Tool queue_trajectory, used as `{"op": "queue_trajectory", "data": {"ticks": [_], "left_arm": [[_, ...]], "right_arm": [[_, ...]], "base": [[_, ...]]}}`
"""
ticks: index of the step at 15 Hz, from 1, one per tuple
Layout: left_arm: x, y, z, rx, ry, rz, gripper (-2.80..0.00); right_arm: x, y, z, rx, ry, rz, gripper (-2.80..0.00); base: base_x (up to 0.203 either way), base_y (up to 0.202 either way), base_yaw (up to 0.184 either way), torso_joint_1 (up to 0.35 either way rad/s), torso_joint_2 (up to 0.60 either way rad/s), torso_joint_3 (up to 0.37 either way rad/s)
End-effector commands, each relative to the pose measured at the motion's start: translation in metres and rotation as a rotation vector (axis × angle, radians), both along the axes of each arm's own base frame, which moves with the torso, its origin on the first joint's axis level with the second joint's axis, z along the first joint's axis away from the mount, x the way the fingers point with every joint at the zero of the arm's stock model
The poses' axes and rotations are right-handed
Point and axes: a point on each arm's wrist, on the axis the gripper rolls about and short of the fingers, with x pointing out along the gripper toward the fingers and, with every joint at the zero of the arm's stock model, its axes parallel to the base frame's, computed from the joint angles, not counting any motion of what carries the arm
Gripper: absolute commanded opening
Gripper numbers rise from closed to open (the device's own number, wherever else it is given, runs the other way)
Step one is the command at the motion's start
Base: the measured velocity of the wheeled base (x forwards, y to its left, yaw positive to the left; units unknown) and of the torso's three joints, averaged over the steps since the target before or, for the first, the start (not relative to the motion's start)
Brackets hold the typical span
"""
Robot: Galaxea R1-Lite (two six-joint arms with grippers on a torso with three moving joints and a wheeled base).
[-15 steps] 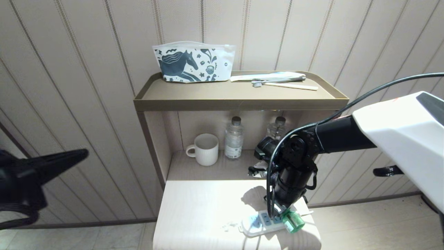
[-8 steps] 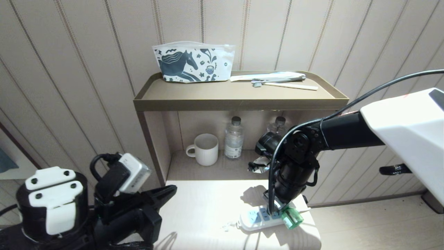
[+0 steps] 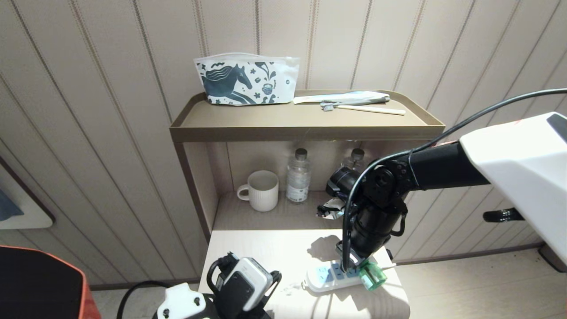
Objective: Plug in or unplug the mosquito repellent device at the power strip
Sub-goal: Hold the socket with your left hand and unplug it with your right hand
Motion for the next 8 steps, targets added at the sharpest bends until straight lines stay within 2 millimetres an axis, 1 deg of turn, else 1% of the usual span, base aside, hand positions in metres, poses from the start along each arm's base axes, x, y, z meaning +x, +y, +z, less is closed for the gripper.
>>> {"op": "queue_trajectory", "data": {"ticks": [1, 3, 4, 6, 7, 8], "left_arm": [[0.006, -0.028, -0.012, -0.028, -0.018, -0.001, -2.8], [0.01, -0.053, -0.027, -0.058, -0.004, 0.014, -2.8], [0.008, -0.061, -0.03, -0.073, 0.001, 0.024, -2.8], [0.007, -0.079, -0.054, -0.054, 0.01, 0.067, -2.8], [0.005, -0.088, -0.062, -0.058, 0.01, 0.087, -2.8], [0.003, -0.092, -0.065, -0.065, 0.01, 0.1, -2.8]], "right_arm": [[0.0, 0.002, 0.0, 0.0, 0.002, 0.005, -2.8], [0.0, 0.002, 0.0, 0.0, 0.0, 0.006, -2.8], [0.0, 0.001, 0.0, -0.001, 0.0, 0.004, -2.8], [0.0, 0.002, 0.001, 0.0, -0.002, 0.004, -2.8], [0.0, 0.002, 0.001, 0.0, -0.002, 0.004, -2.8], [0.0, 0.002, 0.001, 0.0, -0.002, 0.004, -2.8]], "base": [[0.0, 0.0, 0.0, 0.0, 0.0, 0.0], [0.0, 0.0, 0.0, 0.0, 0.0, 0.0], [0.0, 0.0, 0.0, 0.0, 0.0, 0.0], [0.0, 0.0, 0.0, 0.0, 0.0, 0.0], [0.0, 0.0, 0.0, 0.0, 0.0, 0.0], [0.0, 0.0, 0.0, 0.0, 0.0, 0.0]]}}
